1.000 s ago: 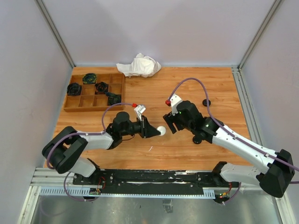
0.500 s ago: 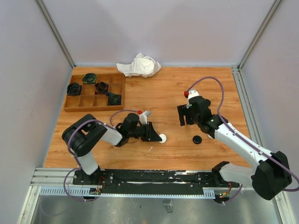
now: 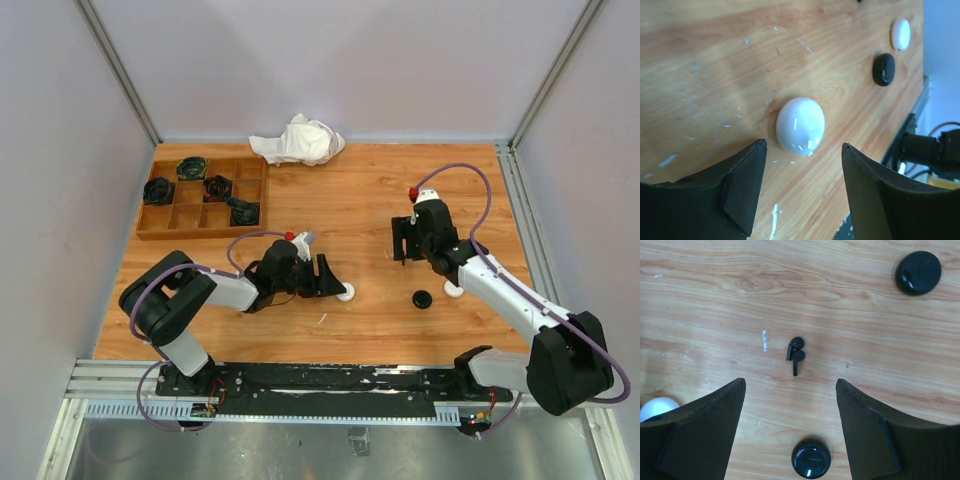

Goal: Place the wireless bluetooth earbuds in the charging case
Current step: Place the charging case at the center of the board, then pick up the charging case at the center of the board.

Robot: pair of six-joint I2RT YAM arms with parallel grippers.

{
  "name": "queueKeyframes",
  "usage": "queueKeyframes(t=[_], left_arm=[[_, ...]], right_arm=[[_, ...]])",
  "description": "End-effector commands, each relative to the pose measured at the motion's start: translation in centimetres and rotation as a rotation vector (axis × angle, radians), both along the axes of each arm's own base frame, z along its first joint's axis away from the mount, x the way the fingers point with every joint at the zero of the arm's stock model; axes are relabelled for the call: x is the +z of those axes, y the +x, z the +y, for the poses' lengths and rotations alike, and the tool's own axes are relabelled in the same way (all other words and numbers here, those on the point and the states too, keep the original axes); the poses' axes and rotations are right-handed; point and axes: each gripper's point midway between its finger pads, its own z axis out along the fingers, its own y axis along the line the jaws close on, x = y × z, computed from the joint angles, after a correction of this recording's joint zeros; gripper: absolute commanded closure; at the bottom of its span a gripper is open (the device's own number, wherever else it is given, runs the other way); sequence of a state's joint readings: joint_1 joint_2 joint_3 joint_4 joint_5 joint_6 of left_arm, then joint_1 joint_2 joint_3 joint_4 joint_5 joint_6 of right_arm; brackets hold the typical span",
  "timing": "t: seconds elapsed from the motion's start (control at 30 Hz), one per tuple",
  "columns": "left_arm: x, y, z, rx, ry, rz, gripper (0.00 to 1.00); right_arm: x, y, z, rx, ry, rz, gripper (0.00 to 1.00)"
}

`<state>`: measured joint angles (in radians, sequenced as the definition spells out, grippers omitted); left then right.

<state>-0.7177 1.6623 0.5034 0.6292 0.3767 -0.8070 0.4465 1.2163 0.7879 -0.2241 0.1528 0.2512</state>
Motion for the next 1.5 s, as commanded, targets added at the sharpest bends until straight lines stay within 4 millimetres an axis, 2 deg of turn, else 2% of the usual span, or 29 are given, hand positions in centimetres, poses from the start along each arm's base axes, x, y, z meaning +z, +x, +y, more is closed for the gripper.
queueKeyframes(t=[0.0, 0.17, 0.33, 0.5, 0.63, 0.77, 1.13, 1.17, 1.2, 1.3, 1.47], left_arm=[[-0.4, 1.3, 2.2, 0.093, 0.137, -0.061, 0.32], [1.1, 3.0, 4.0, 0.152, 0.221, -0.15, 0.28], [2.7, 4.4, 6.8, 0.23, 0.296, -0.247, 0.23], [4.7, 5.7, 9.8, 0.306, 0.327, -0.315, 0.18], [5.4, 6.1, 11.3, 0.342, 0.329, -0.332, 0.14], [5.1, 5.9, 12.1, 0.347, 0.336, -0.333, 0.13], [4.9, 5.8, 11.9, 0.313, 0.329, -0.349, 0.14], [4.9, 5.8, 11.8, 0.309, 0.328, -0.347, 0.14], [4.8, 5.8, 11.8, 0.307, 0.328, -0.346, 0.14], [4.8, 5.7, 11.6, 0.298, 0.32, -0.344, 0.14], [4.9, 5.4, 11.3, 0.284, 0.304, -0.345, 0.14]], right_arm=[[0.5, 2.1, -2.2, -0.103, 0.011, -0.02, 0.25], [0.2, 4.1, -4.9, -0.181, -0.002, -0.004, 0.25], [-0.4, 6.2, -8.0, -0.263, 0.012, 0.015, 0.25], [-1.1, 8.9, -9.8, -0.292, 0.019, 0.032, 0.25], [-2.5, 11.1, -11.3, -0.289, 0.013, 0.076, 0.26], [-3.8, 12.6, -12.0, -0.249, -0.007, 0.137, 0.26], [-4.7, 17.1, -11.6, -0.056, 0.092, 0.194, 0.25], [-4.7, 17.2, -11.4, -0.041, 0.106, 0.205, 0.25], [-5.6, 17.3, -11.1, -0.028, 0.123, 0.229, 0.25], [-6.6, 17.1, -10.8, -0.009, 0.152, 0.272, 0.25], [-7.8, 15.9, -10.5, -0.005, 0.197, 0.328, 0.25]])
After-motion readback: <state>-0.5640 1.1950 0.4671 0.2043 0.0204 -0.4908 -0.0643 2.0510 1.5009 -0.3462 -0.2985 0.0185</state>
